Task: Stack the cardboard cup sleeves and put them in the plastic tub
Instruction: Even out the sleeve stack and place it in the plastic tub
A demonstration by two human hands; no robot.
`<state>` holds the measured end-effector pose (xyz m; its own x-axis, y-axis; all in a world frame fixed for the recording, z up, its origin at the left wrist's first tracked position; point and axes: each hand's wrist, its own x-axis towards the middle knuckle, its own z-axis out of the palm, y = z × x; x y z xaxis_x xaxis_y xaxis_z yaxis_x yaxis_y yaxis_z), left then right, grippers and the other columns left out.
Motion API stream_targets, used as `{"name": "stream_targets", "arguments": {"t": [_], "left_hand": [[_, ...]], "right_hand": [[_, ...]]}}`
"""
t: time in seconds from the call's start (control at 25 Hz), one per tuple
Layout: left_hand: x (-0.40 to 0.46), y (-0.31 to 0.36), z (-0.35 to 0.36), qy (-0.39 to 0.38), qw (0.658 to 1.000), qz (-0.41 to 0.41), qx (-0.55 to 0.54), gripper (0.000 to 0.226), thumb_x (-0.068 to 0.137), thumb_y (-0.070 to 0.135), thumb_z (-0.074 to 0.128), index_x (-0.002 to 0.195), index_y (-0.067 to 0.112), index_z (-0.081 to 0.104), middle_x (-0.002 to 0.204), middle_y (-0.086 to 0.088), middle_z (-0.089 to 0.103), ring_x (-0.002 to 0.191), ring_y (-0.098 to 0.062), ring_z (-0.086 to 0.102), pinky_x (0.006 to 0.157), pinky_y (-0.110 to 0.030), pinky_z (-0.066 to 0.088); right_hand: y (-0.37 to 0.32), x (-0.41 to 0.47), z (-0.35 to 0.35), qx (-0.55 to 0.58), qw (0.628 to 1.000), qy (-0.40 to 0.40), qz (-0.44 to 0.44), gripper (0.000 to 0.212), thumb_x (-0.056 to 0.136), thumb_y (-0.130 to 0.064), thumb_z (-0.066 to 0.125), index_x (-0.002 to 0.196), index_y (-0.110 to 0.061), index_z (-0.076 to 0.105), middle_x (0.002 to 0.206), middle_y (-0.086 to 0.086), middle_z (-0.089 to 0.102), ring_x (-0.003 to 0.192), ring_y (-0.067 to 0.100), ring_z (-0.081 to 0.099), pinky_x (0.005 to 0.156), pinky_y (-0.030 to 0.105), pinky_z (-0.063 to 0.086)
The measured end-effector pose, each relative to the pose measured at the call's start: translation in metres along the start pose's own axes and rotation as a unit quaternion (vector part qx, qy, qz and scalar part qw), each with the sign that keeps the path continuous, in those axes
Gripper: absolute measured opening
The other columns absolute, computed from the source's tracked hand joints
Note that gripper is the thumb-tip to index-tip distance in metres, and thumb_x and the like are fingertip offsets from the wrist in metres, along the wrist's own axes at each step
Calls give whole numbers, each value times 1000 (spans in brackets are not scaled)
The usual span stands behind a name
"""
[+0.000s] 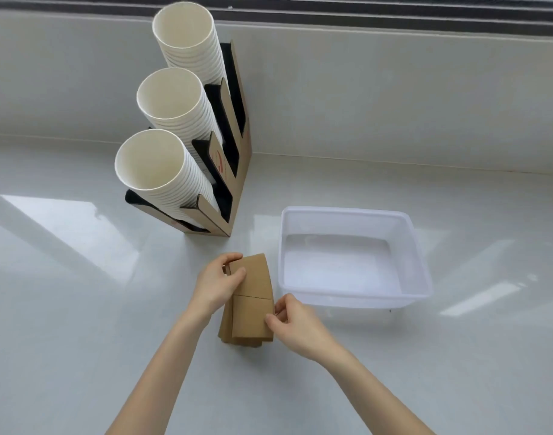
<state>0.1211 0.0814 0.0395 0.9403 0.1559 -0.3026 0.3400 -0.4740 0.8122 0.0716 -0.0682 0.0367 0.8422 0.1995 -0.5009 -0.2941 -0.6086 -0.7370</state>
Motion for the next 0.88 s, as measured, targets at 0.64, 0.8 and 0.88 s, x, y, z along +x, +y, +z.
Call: {"name": "stream_targets", "arguments": {"t": [0.64,0.8,0.88], "left_hand": [[13,-34,6,-61,989,-130,-42,65,84,44,50,136,8,32,136,-12,47,121,-28,47,102,-41,42],[14,-32,7,-65,984,-149,-73,57,85,42,50,129,7,41,127,-9,52,114,-27,50,98,-43,44],[13,-30,8,-68,981,-152,-102,47,87,36,49,124,7,45,118,-8,53,106,-24,51,91,-38,45]], "right_hand": [[4,15,13,129,990,-36,38,53,88,-23,48,137,-13,31,116,-1,52,105,15,54,87,24,47],[5,17,18,197,978,-61,27,49,89,-15,42,137,-20,33,114,-5,52,101,11,54,71,12,49],[6,15,18,199,977,-71,13,49,91,-15,41,138,-22,31,116,-5,51,103,10,52,68,9,48]]}}
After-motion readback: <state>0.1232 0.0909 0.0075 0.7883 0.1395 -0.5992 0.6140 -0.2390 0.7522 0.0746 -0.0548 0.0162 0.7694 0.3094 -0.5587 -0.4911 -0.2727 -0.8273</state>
